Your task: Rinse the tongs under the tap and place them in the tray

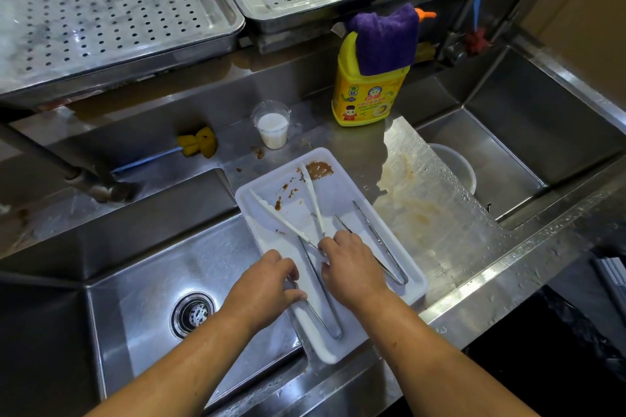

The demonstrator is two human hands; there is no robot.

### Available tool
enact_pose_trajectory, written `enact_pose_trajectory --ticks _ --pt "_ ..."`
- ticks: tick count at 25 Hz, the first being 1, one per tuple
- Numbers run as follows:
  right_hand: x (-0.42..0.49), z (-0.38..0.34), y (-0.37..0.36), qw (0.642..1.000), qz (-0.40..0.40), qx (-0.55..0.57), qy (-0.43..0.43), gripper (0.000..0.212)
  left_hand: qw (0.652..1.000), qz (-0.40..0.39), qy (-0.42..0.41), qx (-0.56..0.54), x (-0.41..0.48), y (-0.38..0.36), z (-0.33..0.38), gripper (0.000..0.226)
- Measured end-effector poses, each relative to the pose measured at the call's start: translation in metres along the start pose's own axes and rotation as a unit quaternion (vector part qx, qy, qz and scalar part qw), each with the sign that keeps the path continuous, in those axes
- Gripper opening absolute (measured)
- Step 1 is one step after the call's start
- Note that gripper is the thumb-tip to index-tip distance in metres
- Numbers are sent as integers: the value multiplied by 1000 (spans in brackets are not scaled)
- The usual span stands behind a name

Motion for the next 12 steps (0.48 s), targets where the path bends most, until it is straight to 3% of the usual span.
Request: enact_pose_trajectory --ticks 7,12 --pt "3 0 -1 1000 -17 5 -4 32 1000 -5 0 6 4 -2 -3 36" --pt "-1 -2 5 998 -53 17 -27 35 1000 -13 10 -12 -1 4 -4 21"
Point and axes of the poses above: each hand's wrist, its own x-axis towards the middle knuckle, its own y-axis out of the back of the hand, z = x × y, the point moved 5 cm from there along x, towards the middle knuckle, and after that the axes turned 1 degree about y, right-handed, at the moved point
